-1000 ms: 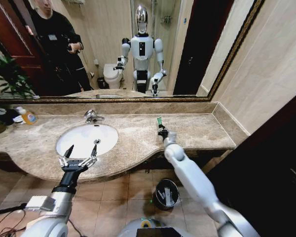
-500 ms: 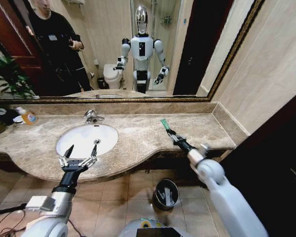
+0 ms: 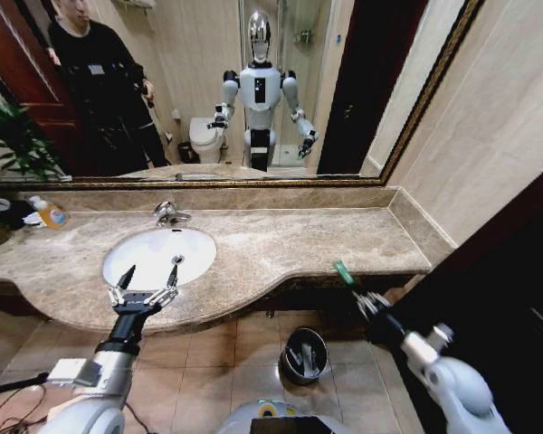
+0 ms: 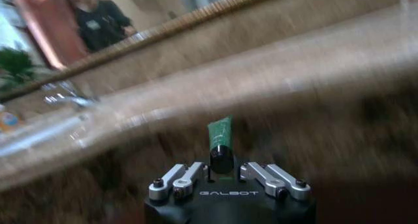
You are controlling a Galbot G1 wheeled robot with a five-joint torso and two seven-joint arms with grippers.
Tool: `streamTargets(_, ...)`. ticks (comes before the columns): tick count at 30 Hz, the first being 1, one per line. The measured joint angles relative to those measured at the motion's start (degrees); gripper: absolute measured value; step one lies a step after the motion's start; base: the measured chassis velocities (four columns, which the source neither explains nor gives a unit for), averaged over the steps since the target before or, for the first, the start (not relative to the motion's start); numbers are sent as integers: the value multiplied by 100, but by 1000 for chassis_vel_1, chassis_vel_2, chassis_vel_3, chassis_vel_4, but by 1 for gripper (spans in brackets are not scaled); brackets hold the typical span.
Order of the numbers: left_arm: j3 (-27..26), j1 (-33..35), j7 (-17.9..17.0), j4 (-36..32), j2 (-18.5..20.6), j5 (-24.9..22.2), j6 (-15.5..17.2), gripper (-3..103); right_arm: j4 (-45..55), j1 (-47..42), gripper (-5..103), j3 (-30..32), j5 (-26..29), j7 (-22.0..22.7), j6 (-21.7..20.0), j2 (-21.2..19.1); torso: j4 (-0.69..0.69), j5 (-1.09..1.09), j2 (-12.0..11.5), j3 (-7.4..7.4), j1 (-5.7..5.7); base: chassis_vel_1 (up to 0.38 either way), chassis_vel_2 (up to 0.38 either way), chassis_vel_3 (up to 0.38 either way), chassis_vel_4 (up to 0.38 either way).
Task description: Pick up the trash from the sink and place it in the trash bin.
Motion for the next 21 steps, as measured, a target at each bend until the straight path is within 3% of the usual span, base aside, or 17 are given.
streamTargets(6,0,0,0,0,0,0,0,100,-807,267,20,-236,-507,-95,221,318,2,-1,-1,0,0,0,0,0,0)
streamTargets(12,0,0,0,0,0,0,0,100,-2009,789,20,-721,-1465,108,654,641,2,0,-1,0,1,0,0,0,0)
streamTargets(14,-1,0,0,0,0,0,0,100,-2478,1023,20,-1026,-1643,660,835,748,2,-1,-1,0,1,0,0,0,0)
streamTargets(17,0,0,0,0,0,0,0,100,-2778,1207,20,-1115,-1795,980,956,833,2,-1,-1,0,1,0,0,0,0)
streamTargets(21,0,0,0,0,0,0,0,100,-3608,1678,20,-1183,-2482,1614,1378,1088,2,-1,-1,1,1,0,0,0,0)
